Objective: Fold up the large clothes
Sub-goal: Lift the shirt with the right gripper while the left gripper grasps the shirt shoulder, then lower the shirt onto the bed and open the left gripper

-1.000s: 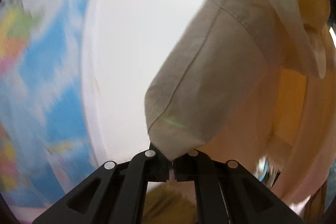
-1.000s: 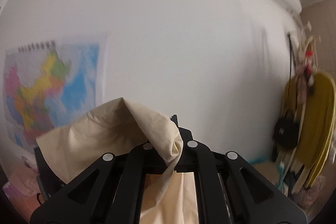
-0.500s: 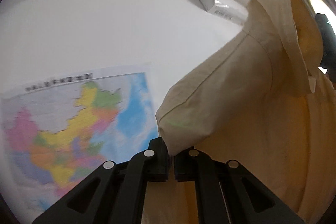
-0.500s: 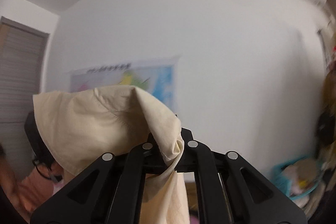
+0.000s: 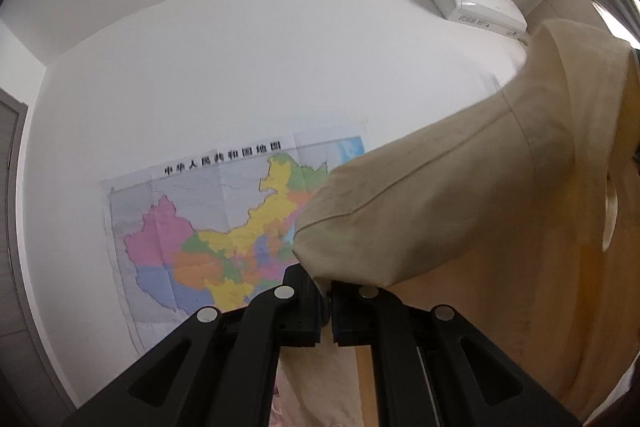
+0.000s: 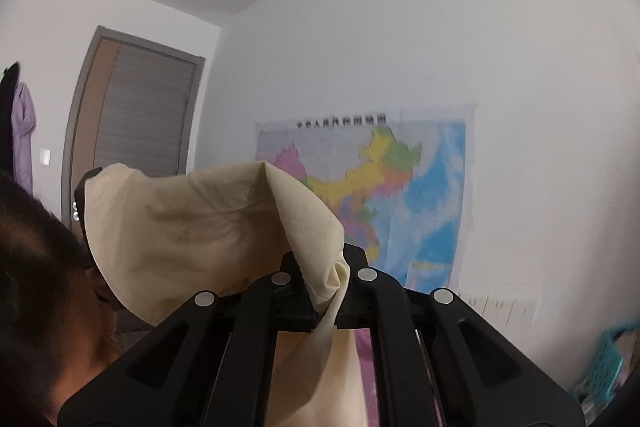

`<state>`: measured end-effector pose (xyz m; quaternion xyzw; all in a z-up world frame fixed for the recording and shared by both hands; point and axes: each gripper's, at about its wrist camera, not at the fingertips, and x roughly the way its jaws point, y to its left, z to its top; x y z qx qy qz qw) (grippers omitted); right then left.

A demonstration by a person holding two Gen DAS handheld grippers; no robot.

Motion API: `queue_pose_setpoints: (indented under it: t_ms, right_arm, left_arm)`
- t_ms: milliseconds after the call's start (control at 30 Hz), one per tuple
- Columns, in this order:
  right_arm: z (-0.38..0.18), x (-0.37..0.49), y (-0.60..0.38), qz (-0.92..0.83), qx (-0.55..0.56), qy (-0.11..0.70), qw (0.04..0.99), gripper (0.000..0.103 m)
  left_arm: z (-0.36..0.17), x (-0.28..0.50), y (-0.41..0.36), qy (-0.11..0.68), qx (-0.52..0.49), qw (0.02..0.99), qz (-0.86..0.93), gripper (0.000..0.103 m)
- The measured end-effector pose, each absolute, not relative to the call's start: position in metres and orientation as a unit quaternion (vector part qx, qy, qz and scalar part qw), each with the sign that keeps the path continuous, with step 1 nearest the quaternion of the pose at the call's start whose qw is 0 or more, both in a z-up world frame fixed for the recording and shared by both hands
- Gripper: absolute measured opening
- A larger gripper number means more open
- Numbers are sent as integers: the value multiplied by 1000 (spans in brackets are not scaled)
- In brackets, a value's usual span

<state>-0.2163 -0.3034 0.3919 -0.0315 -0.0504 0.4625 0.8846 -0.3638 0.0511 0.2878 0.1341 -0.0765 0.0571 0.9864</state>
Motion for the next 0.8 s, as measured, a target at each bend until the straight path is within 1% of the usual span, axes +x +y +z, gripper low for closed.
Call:
queue_pose_setpoints:
  t_ms: [67, 167, 233, 267, 300, 367, 467, 533, 633, 733, 800]
  right_arm:
    - [398, -207, -302, 467, -21, -52, 883, 5]
    - [392, -156, -295, 473, 14, -10, 881, 5]
    - [371, -95, -280, 465, 39, 55, 883, 5]
    - [359, -66, -271, 459, 46, 85, 883, 5]
    - [336, -25, -257, 448, 55, 132, 882, 5]
    - [298, 34, -233, 429, 59, 198, 879, 5]
    - [216, 128, -190, 392, 65, 297, 868, 5]
    - [176, 172, -169, 378, 65, 340, 858, 5]
    - [125, 209, -148, 361, 50, 391, 845, 5]
    - [82, 246, -129, 341, 34, 437, 831, 5]
    - [64, 265, -120, 332, 28, 456, 825, 5]
  left_arm:
    - [292, -359, 51, -72, 133, 987, 54, 4]
    - [288, -317, 59, -24, 117, 992, 36, 4]
    - [271, -288, 63, 21, 100, 994, 25, 4]
    - [259, -256, 70, 59, 87, 994, 22, 4]
    - [249, -234, 76, 85, 78, 993, 20, 4]
    - [218, -177, 89, 149, 70, 986, 30, 4]
    - [157, -88, 111, 231, 67, 968, 70, 4]
    - [111, -25, 132, 297, 34, 951, 74, 4]
    - [49, 40, 160, 373, -3, 923, 91, 4]
    - [6, 77, 175, 418, -24, 903, 93, 4]
    - [-9, 91, 181, 435, -32, 895, 89, 4]
